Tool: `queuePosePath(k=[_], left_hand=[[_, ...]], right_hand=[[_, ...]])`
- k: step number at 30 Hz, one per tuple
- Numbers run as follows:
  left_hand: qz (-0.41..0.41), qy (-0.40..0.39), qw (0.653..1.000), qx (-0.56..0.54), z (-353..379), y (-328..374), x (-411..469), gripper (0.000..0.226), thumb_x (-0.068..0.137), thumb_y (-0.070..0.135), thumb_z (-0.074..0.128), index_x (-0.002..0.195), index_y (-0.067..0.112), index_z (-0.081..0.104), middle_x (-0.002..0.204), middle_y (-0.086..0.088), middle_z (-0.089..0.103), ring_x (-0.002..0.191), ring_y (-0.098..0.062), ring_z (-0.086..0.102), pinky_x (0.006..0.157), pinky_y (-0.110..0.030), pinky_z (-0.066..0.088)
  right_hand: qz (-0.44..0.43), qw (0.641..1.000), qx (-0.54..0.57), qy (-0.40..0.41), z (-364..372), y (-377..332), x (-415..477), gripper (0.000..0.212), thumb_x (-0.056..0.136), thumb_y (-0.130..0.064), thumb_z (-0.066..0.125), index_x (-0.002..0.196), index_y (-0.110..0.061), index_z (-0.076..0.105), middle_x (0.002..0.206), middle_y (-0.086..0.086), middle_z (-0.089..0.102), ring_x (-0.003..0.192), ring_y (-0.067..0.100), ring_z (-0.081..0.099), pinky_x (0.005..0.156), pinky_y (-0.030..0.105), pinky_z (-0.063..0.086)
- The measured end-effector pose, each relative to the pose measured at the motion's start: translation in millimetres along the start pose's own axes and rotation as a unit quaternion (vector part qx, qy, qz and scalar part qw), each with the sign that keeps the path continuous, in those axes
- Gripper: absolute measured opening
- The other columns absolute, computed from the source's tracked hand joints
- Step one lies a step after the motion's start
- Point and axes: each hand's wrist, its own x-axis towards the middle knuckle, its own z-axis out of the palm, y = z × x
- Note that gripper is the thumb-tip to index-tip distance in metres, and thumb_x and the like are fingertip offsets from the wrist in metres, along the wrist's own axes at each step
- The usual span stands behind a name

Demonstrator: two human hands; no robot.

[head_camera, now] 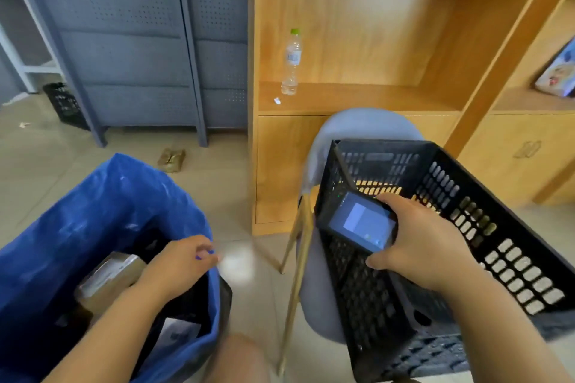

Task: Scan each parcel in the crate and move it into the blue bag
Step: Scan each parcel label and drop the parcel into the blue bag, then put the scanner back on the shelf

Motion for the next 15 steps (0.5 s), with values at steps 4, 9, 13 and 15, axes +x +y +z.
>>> queuePosePath(k=[4,9,13,15], left_hand=[[0.045,-0.039,0.998,0.020,8,62,8,0.016,0.085,0.049,0.064,0.094,0.038,0.057,0.094,0.021,0.060,0.085,0.002,0.057,0.078,-0.028,0.045],[0.108,-0.066,0.991,0.047,29,136,18,0.019,0.090,0.041,0.061,0.103,0.026,0.058,0.103,0.006,0.062,0.093,-0.012,0.057,0.076,-0.024,0.044],[0.152,-0.058,0.986,0.045,49,179,34,0.028,0.089,0.034,0.064,0.111,0.018,0.062,0.101,0.003,0.061,0.089,-0.011,0.056,0.070,-0.018,0.040],[0.170,-0.051,0.983,0.047,56,195,47,0.026,0.087,0.033,0.067,0.107,0.018,0.064,0.095,0.008,0.061,0.083,-0.005,0.055,0.067,-0.013,0.038]], right_hand=[[0.044,0.999,0.009,0.013,-14,46,-7,0.092,0.049,-0.049,0.081,0.128,-0.033,0.036,0.101,-0.009,0.051,0.085,0.016,0.051,0.067,0.033,0.048],[0.082,0.996,-0.015,0.024,-25,109,-11,0.089,0.048,-0.050,0.080,0.124,-0.034,0.037,0.094,-0.012,0.047,0.080,0.014,0.048,0.064,0.032,0.044],[0.111,0.992,-0.058,0.021,-28,154,0,0.089,0.049,-0.051,0.077,0.126,-0.035,0.035,0.090,-0.012,0.045,0.076,0.012,0.045,0.060,0.029,0.040],[0.122,0.990,-0.071,0.014,-28,171,11,0.087,0.050,-0.051,0.076,0.124,-0.034,0.036,0.089,-0.012,0.044,0.076,0.013,0.045,0.063,0.030,0.041]])
